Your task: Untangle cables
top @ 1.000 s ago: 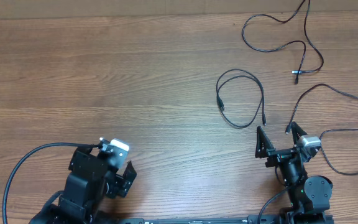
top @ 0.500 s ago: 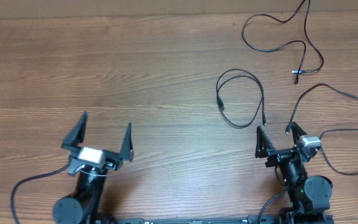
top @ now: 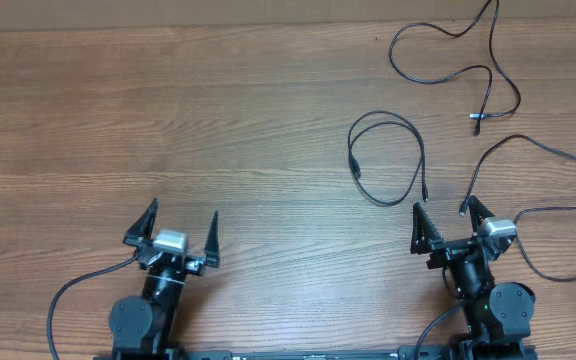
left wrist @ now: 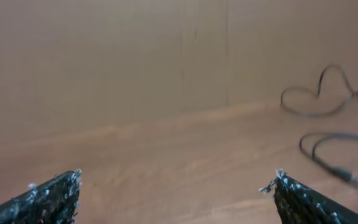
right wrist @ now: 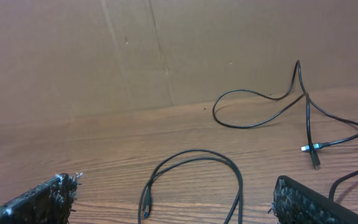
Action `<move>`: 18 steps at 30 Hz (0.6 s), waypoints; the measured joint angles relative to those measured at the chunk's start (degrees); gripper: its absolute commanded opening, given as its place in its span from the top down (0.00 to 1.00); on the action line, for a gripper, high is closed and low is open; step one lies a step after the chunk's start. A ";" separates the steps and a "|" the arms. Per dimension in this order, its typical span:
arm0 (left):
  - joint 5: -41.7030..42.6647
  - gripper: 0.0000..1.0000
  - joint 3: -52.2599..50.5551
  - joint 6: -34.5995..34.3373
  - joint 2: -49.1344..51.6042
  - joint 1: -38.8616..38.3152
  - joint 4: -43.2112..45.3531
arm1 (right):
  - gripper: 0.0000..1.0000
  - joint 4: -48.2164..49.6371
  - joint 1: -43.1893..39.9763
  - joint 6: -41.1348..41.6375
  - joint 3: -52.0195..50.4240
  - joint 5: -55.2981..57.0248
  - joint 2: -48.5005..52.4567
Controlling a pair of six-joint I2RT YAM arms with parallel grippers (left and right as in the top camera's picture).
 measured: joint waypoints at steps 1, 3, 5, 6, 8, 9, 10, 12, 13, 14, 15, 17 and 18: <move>-0.17 0.00 -0.09 0.98 -0.11 0.00 -3.17 | 0.00 0.00 0.00 -0.02 0.00 -0.02 0.00; -0.44 0.01 -0.13 2.34 -0.11 0.00 -5.46 | 0.00 0.00 0.02 0.00 0.00 -0.02 0.00; -0.66 0.00 -0.13 3.17 -0.11 0.00 -5.51 | 0.00 -0.02 0.00 -0.02 0.00 -0.02 0.00; -0.83 0.00 -0.13 3.41 -0.11 0.00 -5.55 | 0.00 -0.02 0.00 -0.02 0.00 -0.02 0.00; -0.83 0.00 -0.13 3.65 -0.11 0.00 -5.55 | 0.00 0.00 0.00 -0.02 0.00 -0.02 0.00; -0.85 0.00 -0.13 3.65 -0.11 0.00 -5.55 | 0.00 -0.02 0.02 0.00 0.00 -0.02 0.00; -0.83 0.00 -0.13 3.67 -0.11 0.00 -5.55 | 0.00 0.02 0.00 -0.04 0.00 -0.02 0.00; -0.83 0.00 -0.13 3.67 -0.11 0.00 -5.55 | 0.00 0.02 0.00 -0.02 0.00 0.00 0.00; -0.85 0.00 -0.13 3.72 -0.11 0.00 -5.55 | 0.00 0.02 0.00 -0.02 0.00 0.00 0.00; -0.85 0.00 -0.13 3.80 -0.11 0.00 -5.55 | 0.00 0.00 0.02 -0.02 0.00 -0.02 0.00; -0.85 0.00 -0.13 3.82 -0.11 0.00 -5.55 | 0.00 0.00 0.00 -0.02 0.00 -0.04 0.00; -0.83 0.00 -0.13 3.82 -0.11 0.00 -5.55 | 0.00 0.00 0.02 -0.02 0.00 -0.02 0.00; -0.85 0.00 -0.13 3.82 -0.11 0.00 -5.55 | 0.00 0.00 0.00 -0.04 0.00 0.00 0.00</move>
